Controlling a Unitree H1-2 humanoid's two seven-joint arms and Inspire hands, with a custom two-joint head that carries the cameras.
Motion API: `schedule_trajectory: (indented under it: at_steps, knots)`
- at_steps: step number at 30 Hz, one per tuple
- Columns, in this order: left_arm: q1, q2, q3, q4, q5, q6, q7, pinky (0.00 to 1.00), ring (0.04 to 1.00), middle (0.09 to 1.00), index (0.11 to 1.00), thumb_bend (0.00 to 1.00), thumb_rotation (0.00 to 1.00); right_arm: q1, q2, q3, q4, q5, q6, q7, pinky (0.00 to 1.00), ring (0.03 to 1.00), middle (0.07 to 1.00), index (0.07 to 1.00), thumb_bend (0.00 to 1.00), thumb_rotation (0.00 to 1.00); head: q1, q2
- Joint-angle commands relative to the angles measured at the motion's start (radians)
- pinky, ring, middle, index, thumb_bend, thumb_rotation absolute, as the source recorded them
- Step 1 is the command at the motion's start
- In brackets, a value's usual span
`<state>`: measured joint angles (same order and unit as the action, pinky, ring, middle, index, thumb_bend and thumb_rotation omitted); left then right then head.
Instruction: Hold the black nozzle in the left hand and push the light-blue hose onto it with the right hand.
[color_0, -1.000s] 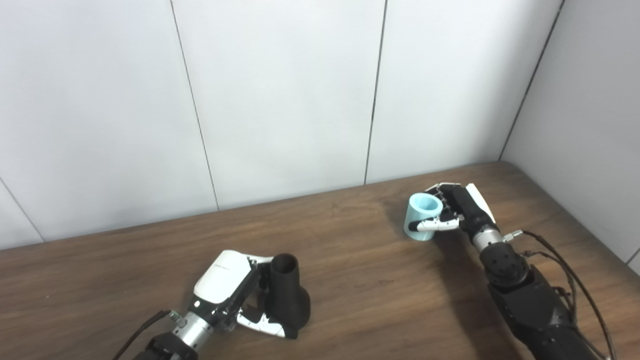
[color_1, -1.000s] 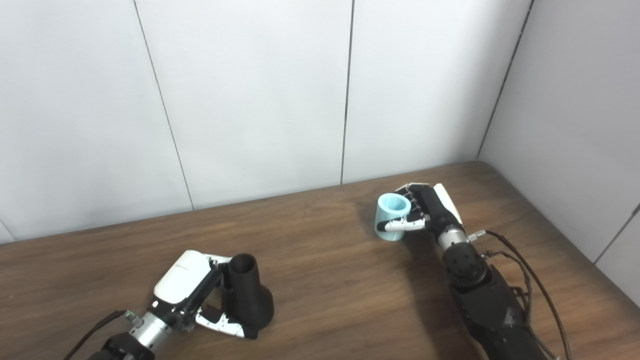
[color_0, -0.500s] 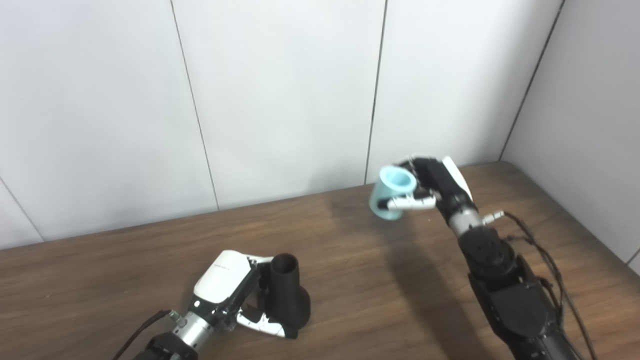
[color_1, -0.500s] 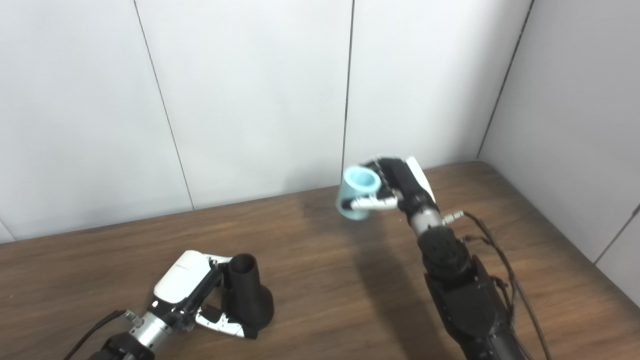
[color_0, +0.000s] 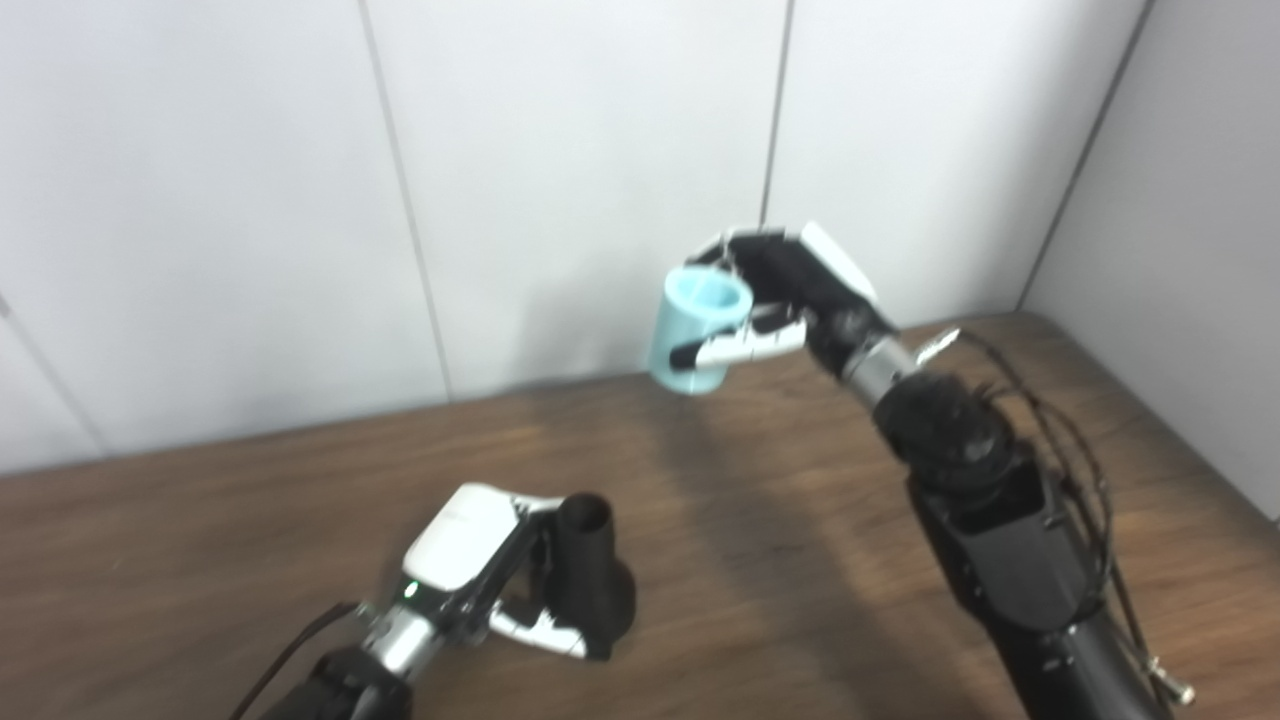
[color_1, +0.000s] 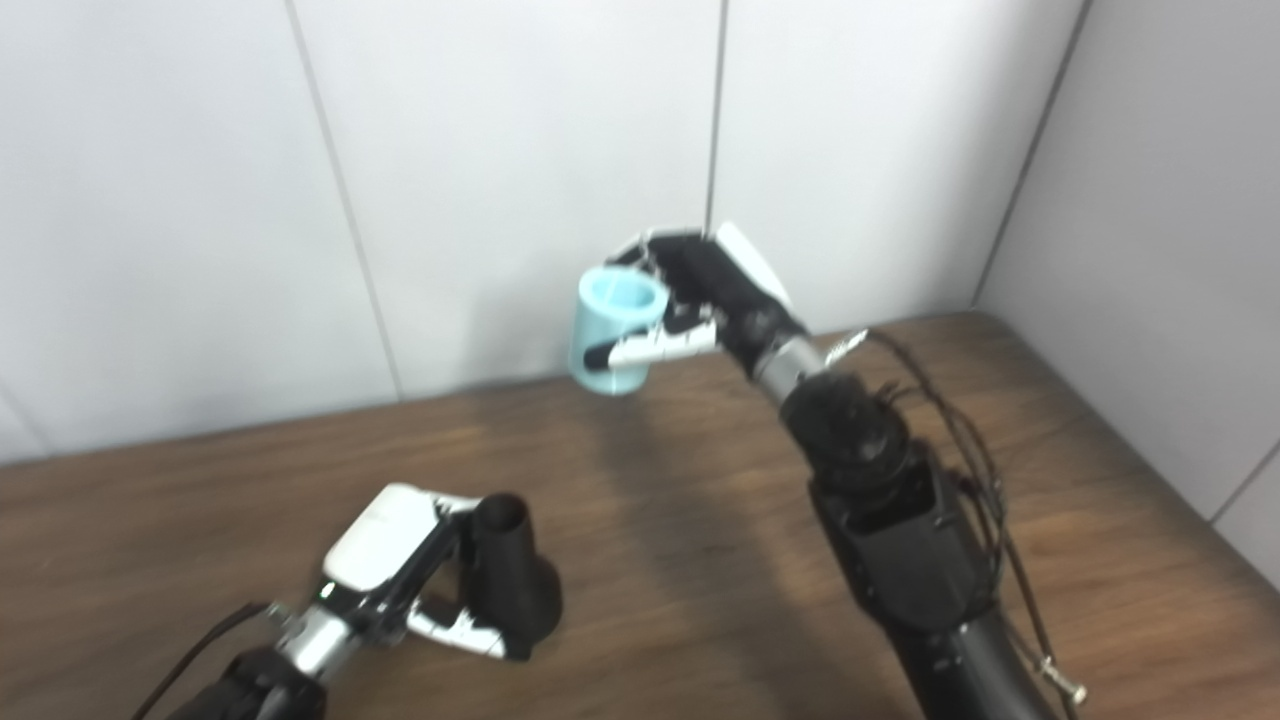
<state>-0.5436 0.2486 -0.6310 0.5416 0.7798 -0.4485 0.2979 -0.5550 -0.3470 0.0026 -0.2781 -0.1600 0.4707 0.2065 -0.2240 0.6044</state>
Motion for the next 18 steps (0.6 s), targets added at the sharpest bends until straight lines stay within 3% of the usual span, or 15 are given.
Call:
schedule_trajectory:
  at_steps: [1, 3, 5, 9, 18]
  knots:
    - [0.141, -0.014, -0.043, 0.061, 0.035, 0.040, -0.055, 0.27, 0.350, 0.394, 0.497, 0.52, 0.00, -0.079, 0.016, -0.017, -0.054, -0.019, -0.001, 0.049, 0.31, 0.371, 0.463, 0.481, 0.53, 0.00, 0.031, 0.014]
    - [0.139, -0.017, -0.042, 0.058, 0.038, 0.047, -0.059, 0.27, 0.359, 0.397, 0.499, 0.52, 0.00, -0.096, 0.051, -0.030, -0.072, -0.059, -0.001, 0.114, 0.28, 0.361, 0.462, 0.480, 0.53, 0.00, 0.049, 0.020]
    - [0.137, -0.018, -0.040, 0.061, 0.042, 0.049, -0.055, 0.28, 0.359, 0.396, 0.498, 0.52, 0.00, -0.107, 0.088, -0.051, -0.095, -0.118, -0.001, 0.185, 0.33, 0.442, 0.505, 0.471, 0.53, 0.00, 0.058, 0.024]
    - [0.137, -0.024, -0.036, 0.060, 0.044, 0.053, -0.056, 0.28, 0.363, 0.398, 0.499, 0.52, 0.00, -0.118, 0.160, -0.105, -0.126, -0.234, -0.001, 0.323, 0.39, 0.468, 0.512, 0.468, 0.53, 0.00, 0.083, 0.036]
    - [0.138, -0.034, -0.022, 0.050, 0.043, 0.067, -0.077, 0.28, 0.363, 0.397, 0.498, 0.52, 0.00, -0.147, 0.345, -0.273, -0.177, -0.463, -0.001, 0.627, 0.22, 0.285, 0.412, 0.487, 0.53, 0.00, 0.118, 0.052]
